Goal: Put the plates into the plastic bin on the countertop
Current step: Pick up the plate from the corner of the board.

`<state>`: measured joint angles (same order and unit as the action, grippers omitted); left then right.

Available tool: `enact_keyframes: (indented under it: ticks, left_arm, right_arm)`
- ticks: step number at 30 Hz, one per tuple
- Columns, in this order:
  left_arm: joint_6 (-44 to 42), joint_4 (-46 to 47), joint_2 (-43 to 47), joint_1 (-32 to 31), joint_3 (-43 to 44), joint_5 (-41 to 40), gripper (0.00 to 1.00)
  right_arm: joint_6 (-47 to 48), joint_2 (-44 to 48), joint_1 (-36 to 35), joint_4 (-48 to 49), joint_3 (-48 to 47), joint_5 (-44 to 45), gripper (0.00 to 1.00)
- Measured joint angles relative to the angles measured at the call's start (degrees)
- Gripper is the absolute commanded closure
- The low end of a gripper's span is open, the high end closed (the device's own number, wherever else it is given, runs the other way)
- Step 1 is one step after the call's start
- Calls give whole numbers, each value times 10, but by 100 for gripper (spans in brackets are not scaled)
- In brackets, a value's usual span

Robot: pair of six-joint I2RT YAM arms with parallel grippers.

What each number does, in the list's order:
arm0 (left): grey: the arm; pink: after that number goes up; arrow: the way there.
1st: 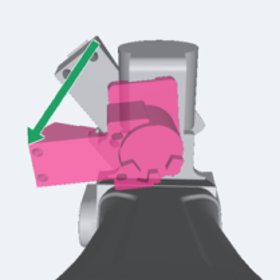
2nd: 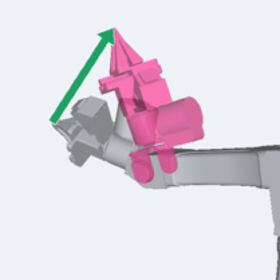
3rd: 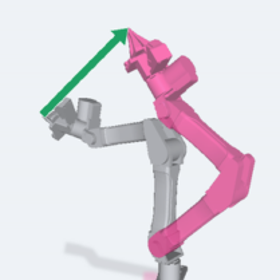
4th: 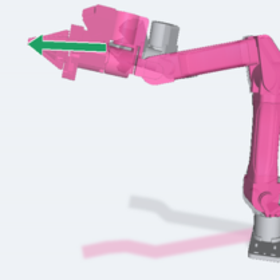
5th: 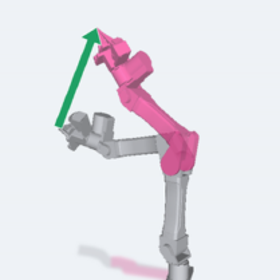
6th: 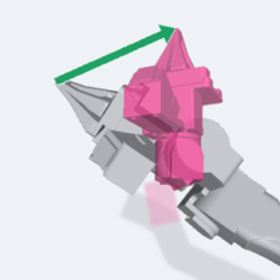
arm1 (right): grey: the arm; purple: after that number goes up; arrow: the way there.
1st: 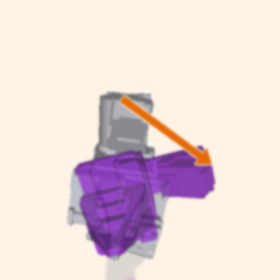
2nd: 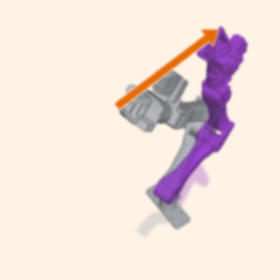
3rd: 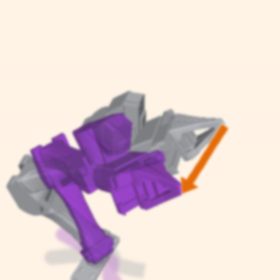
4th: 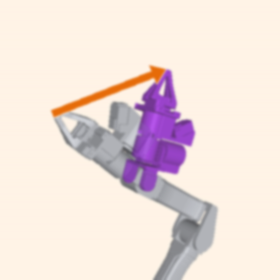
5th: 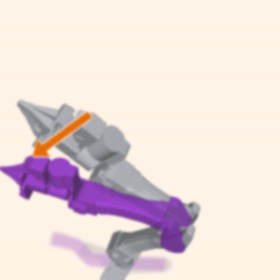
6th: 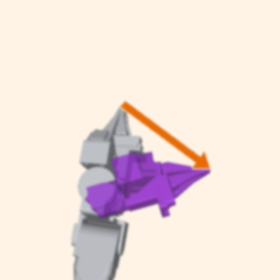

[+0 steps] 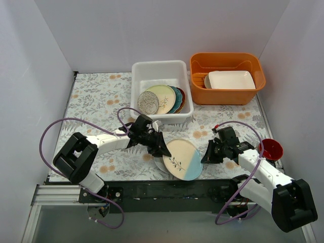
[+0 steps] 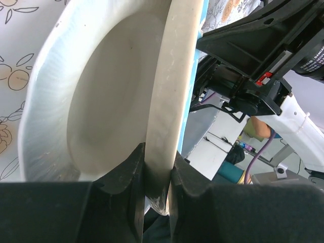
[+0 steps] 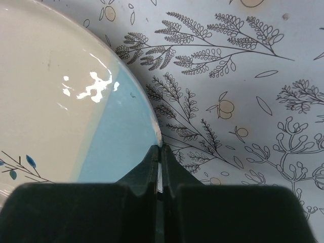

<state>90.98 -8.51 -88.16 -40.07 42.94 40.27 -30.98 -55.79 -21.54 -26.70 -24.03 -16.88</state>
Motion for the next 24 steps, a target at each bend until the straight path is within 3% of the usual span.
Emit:
enact_keyframes:
  ticks: [6,16,24]
  left_arm:
    - [-1,0,0,0,0,0,100]
    - [3,-10,23,-2,0,-20,100]
    - [5,-21,29,-4,18,-55,100]
  right_arm:
    - [0,8,0,-3,0,1,92]
    - [-2,23,0,-3,-3,-10,67]
    - [-10,41,-3,10,-28,-52,60]
